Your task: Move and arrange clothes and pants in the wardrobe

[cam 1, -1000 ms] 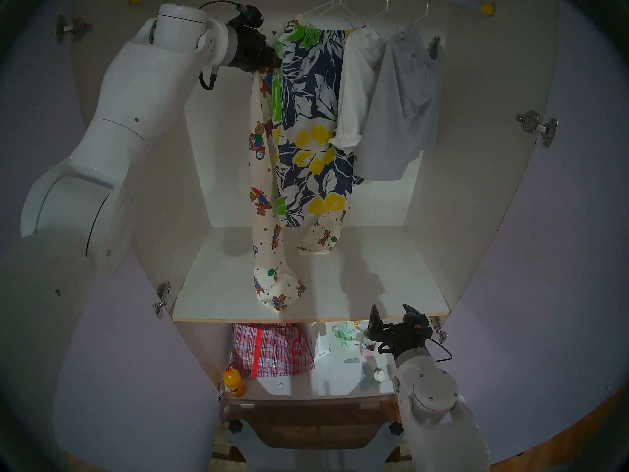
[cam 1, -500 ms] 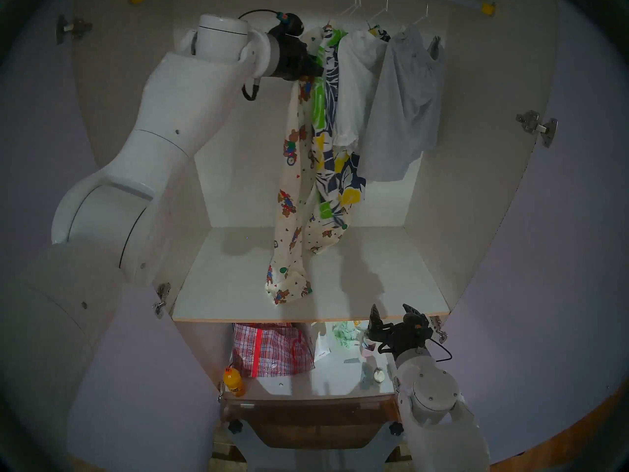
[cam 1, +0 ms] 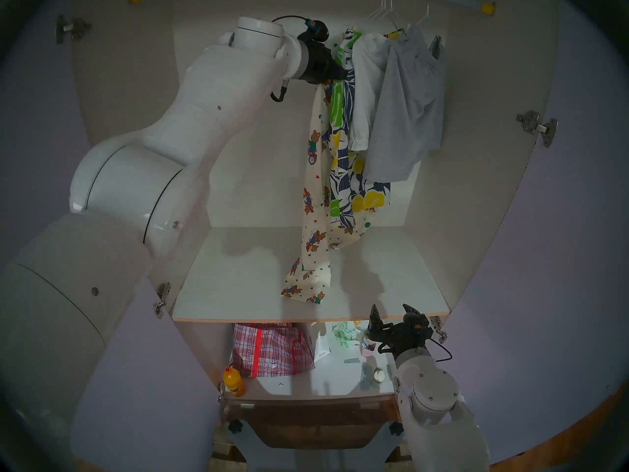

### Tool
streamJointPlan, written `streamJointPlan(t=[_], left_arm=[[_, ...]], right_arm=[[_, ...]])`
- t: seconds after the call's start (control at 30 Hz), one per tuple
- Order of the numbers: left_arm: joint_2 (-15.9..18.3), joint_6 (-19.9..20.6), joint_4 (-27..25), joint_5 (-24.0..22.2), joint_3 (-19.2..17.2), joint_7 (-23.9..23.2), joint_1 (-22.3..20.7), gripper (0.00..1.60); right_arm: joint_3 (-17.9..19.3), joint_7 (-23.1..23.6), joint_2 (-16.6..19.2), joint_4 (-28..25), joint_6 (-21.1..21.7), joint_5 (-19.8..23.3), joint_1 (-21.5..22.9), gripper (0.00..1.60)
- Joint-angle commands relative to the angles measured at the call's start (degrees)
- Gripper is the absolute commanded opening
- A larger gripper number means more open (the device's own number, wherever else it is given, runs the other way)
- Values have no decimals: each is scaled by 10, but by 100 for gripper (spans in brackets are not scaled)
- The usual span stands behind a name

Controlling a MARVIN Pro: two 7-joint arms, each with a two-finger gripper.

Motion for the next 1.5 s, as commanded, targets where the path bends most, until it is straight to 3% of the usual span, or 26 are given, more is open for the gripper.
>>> streamJointPlan(t=[0.0,0.33,0.4,0.43,0.47,0.5,1.0,1.23,1.27,1.3,1.37,1.4,1.47], left_arm=[[-22,-44,24,4,0,2,-46,0],[-86,-101,175,7,-3,2,-114,0],[-95,-106,193,8,-3,4,-121,29],[-99,-105,200,5,-6,1,-124,33],[-103,-107,208,6,-5,2,-126,13],[-108,-105,211,7,-5,2,-127,0],[-147,-110,211,12,1,-9,-122,0],[-166,-109,211,19,13,-41,-118,0],[-169,-110,211,21,17,-43,-118,5],[-172,-108,212,23,20,-48,-118,46],[-174,-108,212,25,23,-51,-118,46],[-177,-106,212,28,28,-53,-119,120],[-180,-108,213,28,30,-54,-119,121]], right_arm=[[0,0,-1,-13,-2,0,5,160],[0,0,-1,-14,-2,0,5,160],[0,0,-1,-14,-2,0,5,160],[0,0,-1,-14,-2,0,5,160],[0,0,-1,-13,-2,0,5,160],[0,0,-1,-13,-2,0,5,160],[0,0,-1,-13,-3,0,5,160],[0,0,-1,-12,-3,0,6,160],[0,0,-1,-12,-3,0,6,160],[0,0,-1,-12,-3,0,6,160],[0,0,-1,-12,-3,0,6,160],[0,0,-1,-12,-3,0,6,160],[0,0,-1,-12,-3,0,6,160]])
